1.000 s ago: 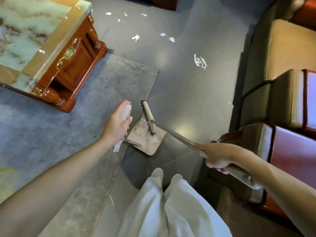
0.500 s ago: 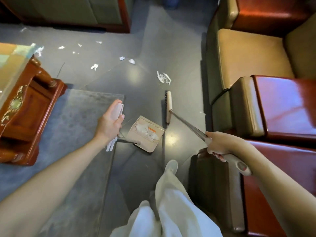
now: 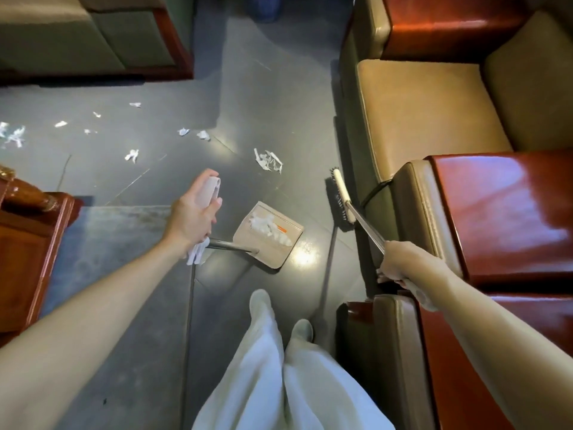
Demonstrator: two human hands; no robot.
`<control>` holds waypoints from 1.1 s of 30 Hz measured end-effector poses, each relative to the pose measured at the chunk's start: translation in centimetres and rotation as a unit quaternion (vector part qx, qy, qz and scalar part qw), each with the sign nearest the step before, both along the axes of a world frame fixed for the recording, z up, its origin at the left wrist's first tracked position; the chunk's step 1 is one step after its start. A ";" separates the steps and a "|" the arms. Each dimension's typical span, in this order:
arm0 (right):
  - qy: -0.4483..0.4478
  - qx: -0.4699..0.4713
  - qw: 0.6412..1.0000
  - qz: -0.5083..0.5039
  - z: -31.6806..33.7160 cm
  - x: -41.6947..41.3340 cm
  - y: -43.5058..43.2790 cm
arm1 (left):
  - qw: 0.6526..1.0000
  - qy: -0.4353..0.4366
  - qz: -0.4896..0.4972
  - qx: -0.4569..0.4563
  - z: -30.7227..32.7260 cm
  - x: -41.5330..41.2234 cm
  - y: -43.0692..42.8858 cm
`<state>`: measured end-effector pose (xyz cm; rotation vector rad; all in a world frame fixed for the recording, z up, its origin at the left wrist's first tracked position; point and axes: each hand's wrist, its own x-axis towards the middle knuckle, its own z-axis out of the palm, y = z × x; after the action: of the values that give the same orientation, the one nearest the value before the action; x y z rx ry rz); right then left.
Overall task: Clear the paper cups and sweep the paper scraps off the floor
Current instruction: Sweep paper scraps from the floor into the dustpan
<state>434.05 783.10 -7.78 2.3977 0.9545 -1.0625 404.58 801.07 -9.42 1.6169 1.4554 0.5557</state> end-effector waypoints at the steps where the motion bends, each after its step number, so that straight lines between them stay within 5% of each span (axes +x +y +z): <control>1: -0.002 -0.003 1.000 -0.006 -0.8 0.2 0.2 | 1.000 0.005 -0.013 -0.004 -0.3 0.6 0.8; 11: 0.101 -0.020 0.992 -0.072 -4.7 -3.1 4.1 | 0.993 0.012 -0.108 -0.043 -3.0 5.9 7.9; 21: 0.241 -0.085 0.963 -0.082 1.0 -4.7 9.1 | 0.989 0.017 -0.131 -0.069 -2.5 4.7 11.4; 29: 0.224 -0.040 0.970 -0.083 3.8 -1.1 16.1 | 0.997 0.018 -0.049 -0.054 -1.2 3.0 16.4; 33: 0.125 -0.013 0.992 0.007 2.2 0.9 22.1 | 0.998 0.008 -0.022 -0.053 -0.8 3.9 18.9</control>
<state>434.93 805.23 -5.54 2.2708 1.0287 -1.3868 408.53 819.95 -10.21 1.5700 1.4348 0.4346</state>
